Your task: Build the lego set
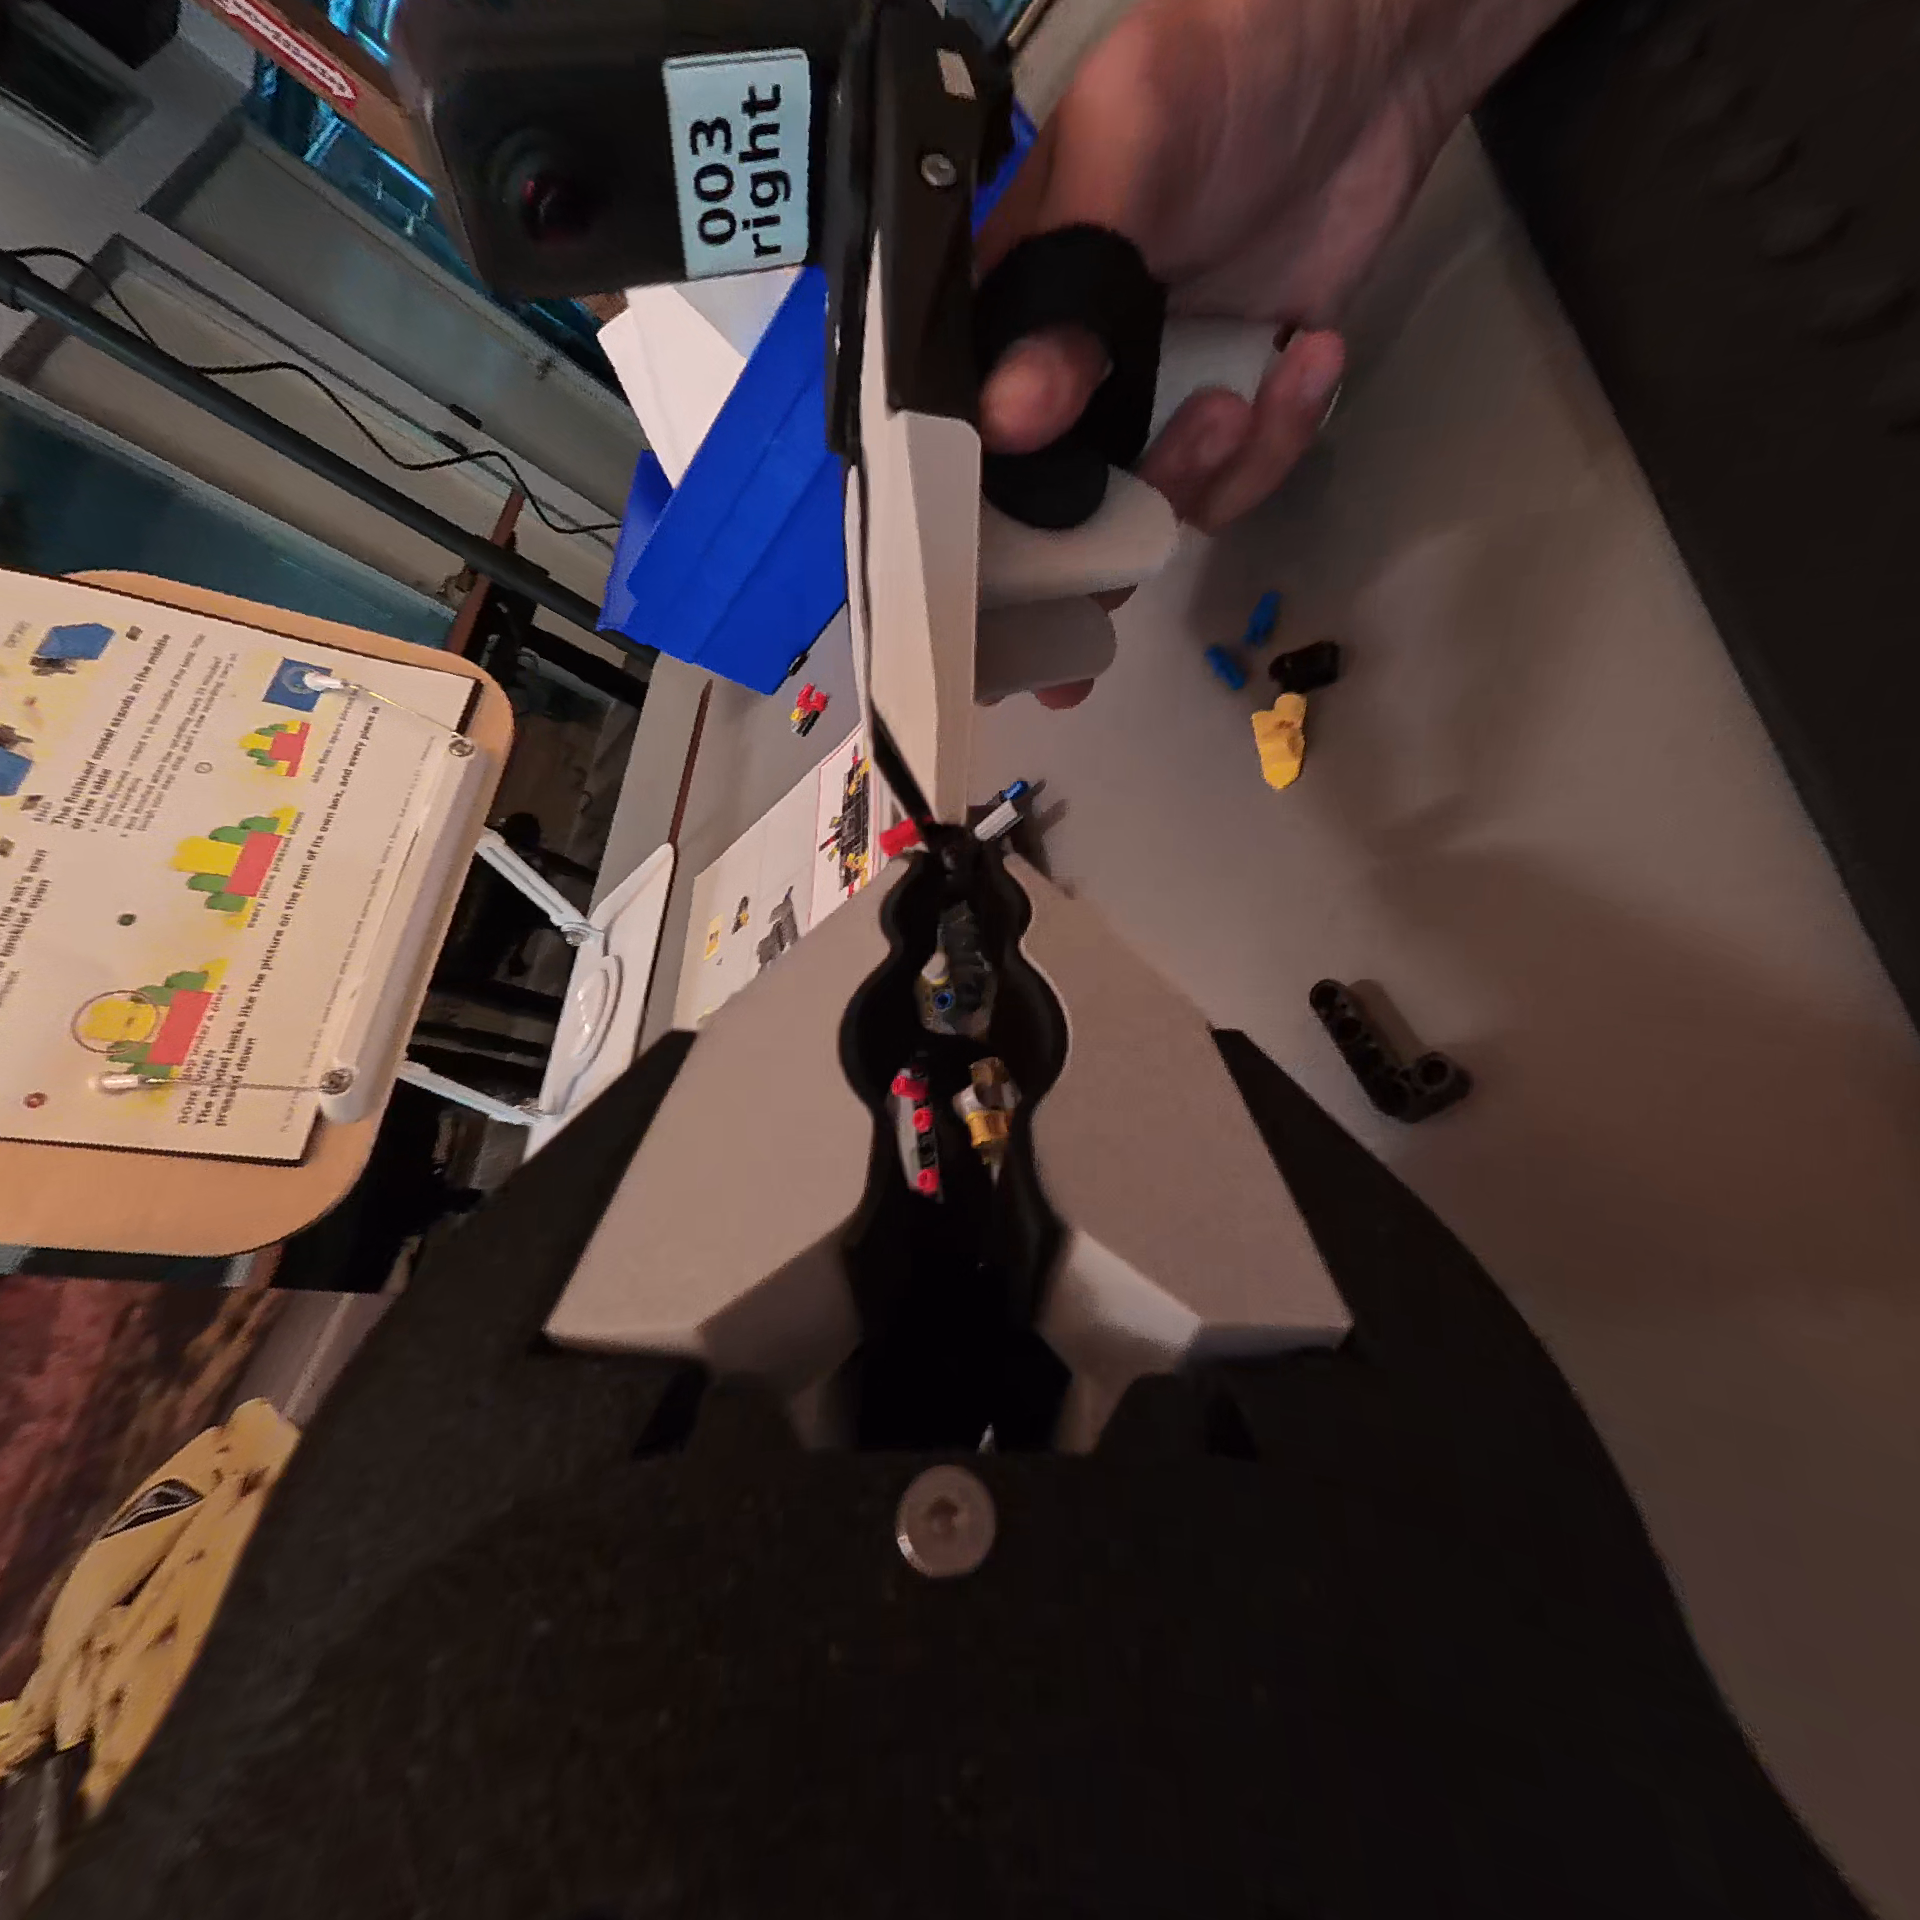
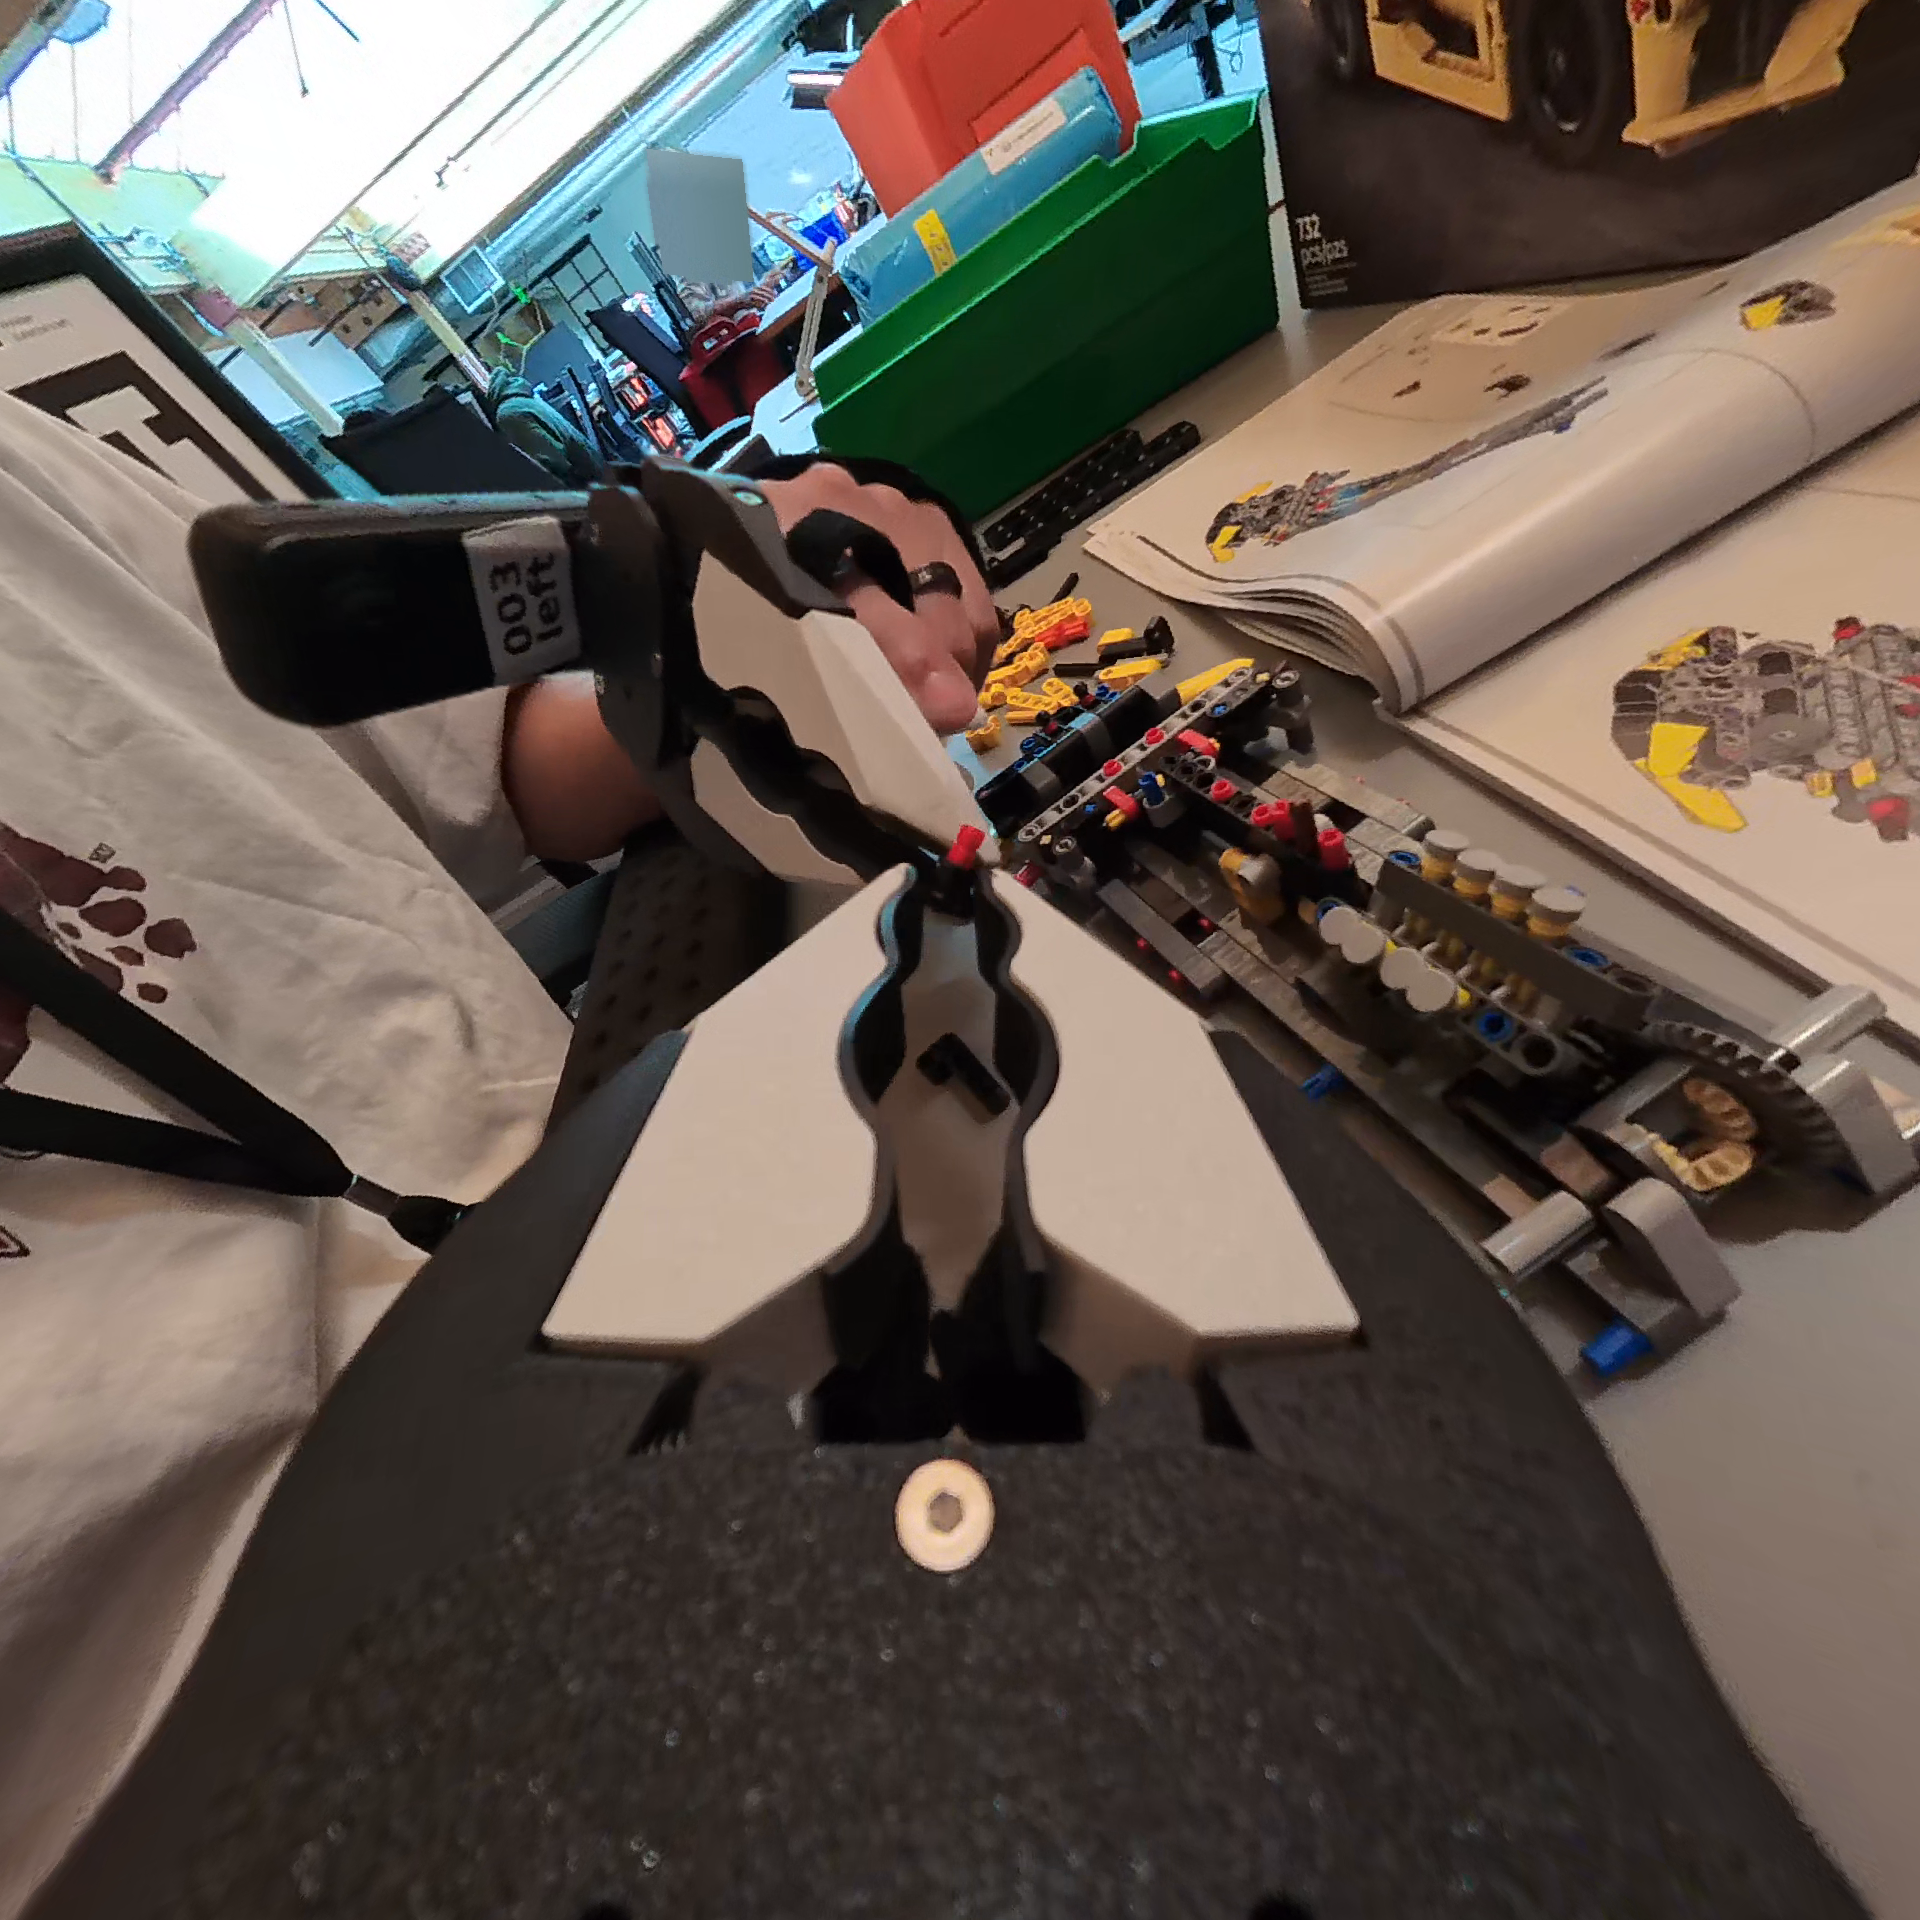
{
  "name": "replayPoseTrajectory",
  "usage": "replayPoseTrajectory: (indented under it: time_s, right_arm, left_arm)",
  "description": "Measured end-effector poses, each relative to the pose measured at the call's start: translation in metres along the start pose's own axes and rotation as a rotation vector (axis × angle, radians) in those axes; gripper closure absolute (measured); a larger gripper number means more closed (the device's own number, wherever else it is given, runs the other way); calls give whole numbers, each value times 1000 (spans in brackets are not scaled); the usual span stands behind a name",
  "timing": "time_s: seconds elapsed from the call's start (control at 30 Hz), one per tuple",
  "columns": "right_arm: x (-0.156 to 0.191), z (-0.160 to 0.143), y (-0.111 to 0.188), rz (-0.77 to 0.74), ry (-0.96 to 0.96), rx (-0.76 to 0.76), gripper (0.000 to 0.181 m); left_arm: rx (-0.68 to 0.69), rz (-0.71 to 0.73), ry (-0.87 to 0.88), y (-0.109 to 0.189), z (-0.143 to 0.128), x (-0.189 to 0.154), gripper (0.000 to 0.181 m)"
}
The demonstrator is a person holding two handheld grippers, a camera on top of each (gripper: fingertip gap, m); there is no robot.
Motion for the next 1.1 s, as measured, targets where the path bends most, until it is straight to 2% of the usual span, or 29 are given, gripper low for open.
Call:
replayPoseTrajectory:
  time_s: [0.2,0.53,0.63,0.8,1.1]
  right_arm:
    - [-6,1,-1,-37,-26,-8,175]
    - [-24,13,3,-156,-54,-90,175]
    - [-21,20,5,-121,-90,-135,175]
    - [-25,17,3,-173,-36,-110,175]
    - [-26,10,-8,-260,76,-50,175]
  left_arm:
    - [44,61,-69,-2,-5,5,176]
    - [102,124,122,-3,-20,21,176]
    - [87,122,187,-3,-19,23,175]
    - [47,120,226,-3,-11,24,171]
    - [107,127,177,-9,-19,18,174]
Point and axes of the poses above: each gripper's, where its closed fingertips meet, y back along the fingers, z out of its top, x = y × z across the jaws, the point moved 1 cm from there along y, back along the fingers, and after that the axes turned 7 degrees about -x, right-handed, at the moved point
